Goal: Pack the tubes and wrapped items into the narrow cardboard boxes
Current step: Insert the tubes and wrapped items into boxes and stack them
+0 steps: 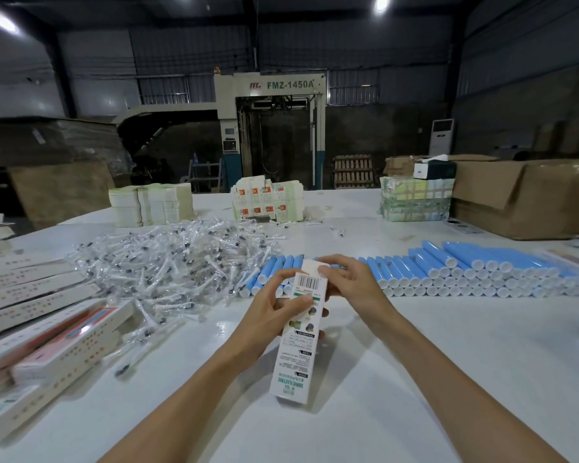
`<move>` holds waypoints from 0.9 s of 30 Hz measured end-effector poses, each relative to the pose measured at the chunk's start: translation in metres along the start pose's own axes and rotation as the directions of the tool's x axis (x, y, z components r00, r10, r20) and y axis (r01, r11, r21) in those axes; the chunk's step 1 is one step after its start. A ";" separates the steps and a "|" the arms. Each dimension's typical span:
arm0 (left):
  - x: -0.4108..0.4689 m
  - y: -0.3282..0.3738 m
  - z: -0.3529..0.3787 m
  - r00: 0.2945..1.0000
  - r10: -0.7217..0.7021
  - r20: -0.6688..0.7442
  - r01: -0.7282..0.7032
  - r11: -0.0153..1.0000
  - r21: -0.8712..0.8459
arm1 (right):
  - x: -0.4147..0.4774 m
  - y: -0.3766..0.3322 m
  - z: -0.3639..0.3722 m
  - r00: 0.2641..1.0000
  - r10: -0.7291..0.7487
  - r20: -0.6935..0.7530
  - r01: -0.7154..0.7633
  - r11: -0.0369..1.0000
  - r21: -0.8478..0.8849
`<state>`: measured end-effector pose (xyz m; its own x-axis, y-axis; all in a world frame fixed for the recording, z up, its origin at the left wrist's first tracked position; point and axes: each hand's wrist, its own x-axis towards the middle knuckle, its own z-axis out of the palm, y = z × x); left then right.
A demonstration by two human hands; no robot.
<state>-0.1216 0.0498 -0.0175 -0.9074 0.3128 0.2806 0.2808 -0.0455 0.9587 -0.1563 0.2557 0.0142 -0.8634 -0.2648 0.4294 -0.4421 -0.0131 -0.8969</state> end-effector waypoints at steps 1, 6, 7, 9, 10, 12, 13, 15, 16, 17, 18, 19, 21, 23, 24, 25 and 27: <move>0.000 0.000 0.000 1.000 -0.006 0.002 0.006 1.000 0.000 | 0.000 0.000 -0.001 1.000 -0.010 0.012 0.010 1.000 -0.004; -0.004 0.004 0.000 1.000 -0.011 0.020 0.011 1.000 0.002 | -0.002 -0.003 -0.005 0.985 -0.172 0.033 0.175 0.969 -0.176; -0.005 0.005 0.000 1.000 -0.011 0.027 0.011 1.000 0.006 | -0.002 -0.002 -0.005 0.977 -0.206 0.051 0.212 0.950 -0.228; -0.007 0.008 0.001 0.999 -0.007 0.034 0.006 1.000 0.030 | -0.003 -0.002 -0.006 0.969 -0.225 0.101 0.245 0.926 -0.288; -0.008 0.010 0.001 1.000 -0.004 0.030 0.002 0.999 0.046 | -0.003 -0.003 -0.007 0.968 -0.218 0.125 0.247 0.922 -0.299; -0.009 0.012 0.001 1.000 0.004 0.008 -0.005 0.998 0.069 | -0.004 -0.005 -0.007 0.970 -0.189 0.154 0.223 0.942 -0.251; -0.009 0.012 0.000 1.000 0.009 -0.006 -0.009 0.997 0.077 | -0.005 -0.008 -0.005 0.975 -0.160 0.157 0.188 0.966 -0.178; -0.009 0.014 0.001 1.000 0.012 -0.023 -0.010 0.996 0.087 | -0.007 -0.015 0.001 0.989 -0.086 0.119 0.088 0.996 -0.018; -0.010 0.014 0.002 1.000 0.012 -0.021 -0.011 0.996 0.089 | -0.007 -0.017 0.004 0.996 -0.049 0.078 0.046 0.998 0.038; -0.010 0.015 0.004 1.000 0.016 -0.016 -0.014 0.996 0.086 | -0.007 -0.019 0.006 0.999 -0.022 0.033 0.019 0.997 0.073; -0.010 0.016 0.005 1.000 0.021 -0.012 -0.020 0.996 0.083 | -0.007 -0.020 0.006 1.000 -0.004 -0.002 0.004 0.996 0.090; -0.010 0.016 0.007 0.999 0.030 -0.011 -0.029 0.996 0.082 | -0.007 -0.020 0.007 1.000 0.012 -0.021 -0.010 0.994 0.106; -0.010 0.018 0.008 0.999 0.048 -0.010 -0.047 0.996 0.082 | -0.007 -0.022 0.006 0.998 0.054 -0.017 -0.051 0.984 0.172; -0.010 0.018 0.008 0.998 0.060 -0.006 -0.059 0.995 0.079 | -0.007 -0.023 0.005 0.995 0.095 0.015 -0.096 0.962 0.255; -0.011 0.019 0.007 0.998 0.064 -0.002 -0.063 0.995 0.080 | -0.006 -0.022 0.005 0.994 0.108 0.025 -0.111 0.953 0.283; -0.010 0.019 0.007 0.998 0.068 0.002 -0.068 0.994 0.082 | -0.005 -0.021 0.004 0.992 0.120 0.032 -0.124 0.946 0.299; -0.010 0.018 0.007 0.997 0.074 0.011 -0.074 0.994 0.074 | -0.002 -0.019 0.003 0.990 0.137 0.040 -0.143 0.942 0.305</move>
<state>-0.1049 0.0528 -0.0031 -0.8809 0.3187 0.3499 0.3698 0.0020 0.9291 -0.1449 0.2535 0.0302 -0.9055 -0.3026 0.2976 -0.2187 -0.2682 -0.9382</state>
